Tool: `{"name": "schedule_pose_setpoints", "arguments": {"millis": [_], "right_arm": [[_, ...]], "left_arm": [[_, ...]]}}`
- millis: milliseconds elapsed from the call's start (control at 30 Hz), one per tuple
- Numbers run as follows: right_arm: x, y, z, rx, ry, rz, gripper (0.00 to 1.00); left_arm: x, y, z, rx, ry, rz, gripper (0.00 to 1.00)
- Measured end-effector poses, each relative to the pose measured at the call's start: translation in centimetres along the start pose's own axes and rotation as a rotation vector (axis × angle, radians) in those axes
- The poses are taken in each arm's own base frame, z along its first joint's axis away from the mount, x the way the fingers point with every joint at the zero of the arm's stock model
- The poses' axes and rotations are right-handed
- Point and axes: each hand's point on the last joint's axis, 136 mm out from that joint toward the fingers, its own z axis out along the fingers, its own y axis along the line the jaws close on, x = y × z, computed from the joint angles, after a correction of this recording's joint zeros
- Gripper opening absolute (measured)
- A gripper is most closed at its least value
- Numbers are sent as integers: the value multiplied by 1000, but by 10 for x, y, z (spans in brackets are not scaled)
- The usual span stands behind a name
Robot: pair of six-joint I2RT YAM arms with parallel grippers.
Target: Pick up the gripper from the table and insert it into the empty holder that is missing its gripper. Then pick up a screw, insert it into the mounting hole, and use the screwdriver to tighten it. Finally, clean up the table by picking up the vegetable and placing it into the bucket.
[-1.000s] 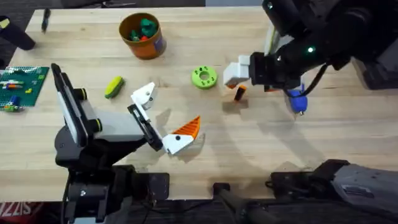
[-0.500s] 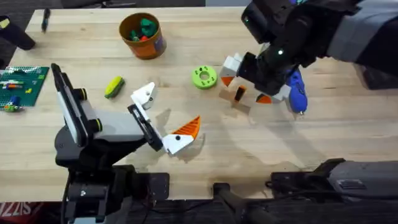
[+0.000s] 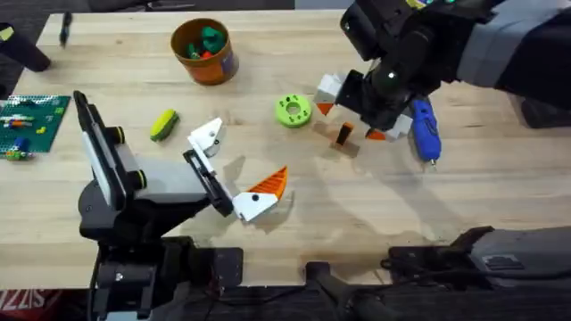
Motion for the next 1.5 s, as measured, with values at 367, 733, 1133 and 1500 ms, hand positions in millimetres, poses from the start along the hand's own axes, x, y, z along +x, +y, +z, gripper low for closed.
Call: {"name": "schedule_pose_setpoints", "arguments": {"millis": [367,733,1133,1500], "right_arm": [[-2,0,0,2,-11,0,994],[5,-3,20,50,42,-2,994],[6,-3,22,51,51,-8,289],[9,-1,20,34,67,-76,14]], "left_arm": [[0,0,0,0,0,0,985],[0,0,0,0,0,0,985],[0,0,0,0,0,0,985],[0,0,0,0,0,0,985]]}}
